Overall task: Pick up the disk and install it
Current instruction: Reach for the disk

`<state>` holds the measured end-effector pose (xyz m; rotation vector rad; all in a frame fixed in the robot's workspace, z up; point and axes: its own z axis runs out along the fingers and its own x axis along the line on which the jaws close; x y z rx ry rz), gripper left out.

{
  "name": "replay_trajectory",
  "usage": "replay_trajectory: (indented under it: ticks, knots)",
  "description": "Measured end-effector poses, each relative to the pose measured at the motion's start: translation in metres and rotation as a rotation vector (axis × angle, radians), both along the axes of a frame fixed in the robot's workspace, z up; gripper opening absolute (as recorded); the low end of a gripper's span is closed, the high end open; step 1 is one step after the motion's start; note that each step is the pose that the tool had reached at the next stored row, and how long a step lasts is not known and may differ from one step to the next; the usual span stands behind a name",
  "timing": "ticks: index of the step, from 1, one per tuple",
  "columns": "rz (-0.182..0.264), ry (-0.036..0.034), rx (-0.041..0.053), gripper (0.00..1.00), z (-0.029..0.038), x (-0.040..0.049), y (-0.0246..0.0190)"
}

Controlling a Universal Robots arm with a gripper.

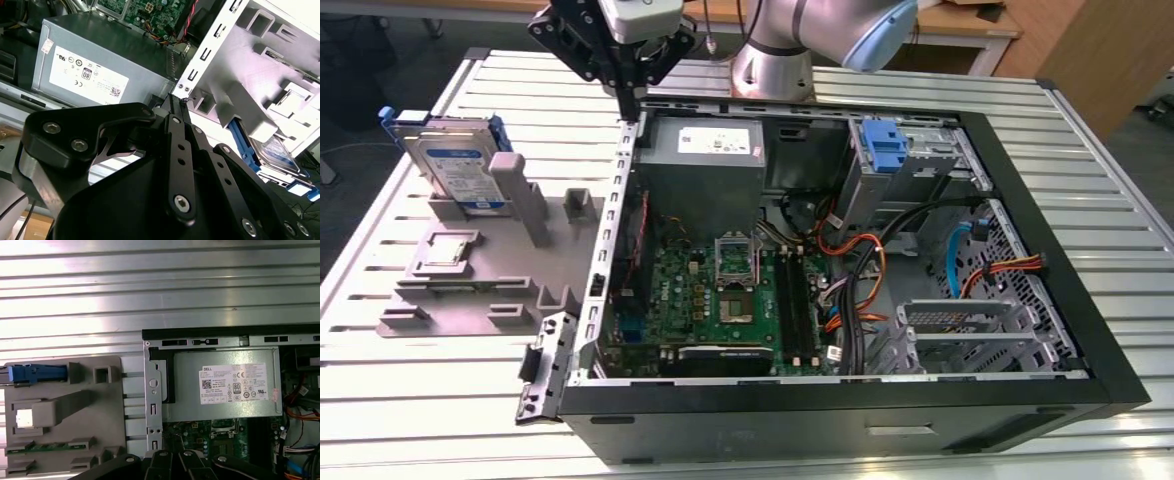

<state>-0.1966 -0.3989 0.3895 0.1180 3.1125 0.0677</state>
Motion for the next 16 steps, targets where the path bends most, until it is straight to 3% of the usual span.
replay_trajectory:
  ticks: [16]
  knots:
    - [0.0,0.0,0.0,0.1,-0.0007,-0.0068,0.0]
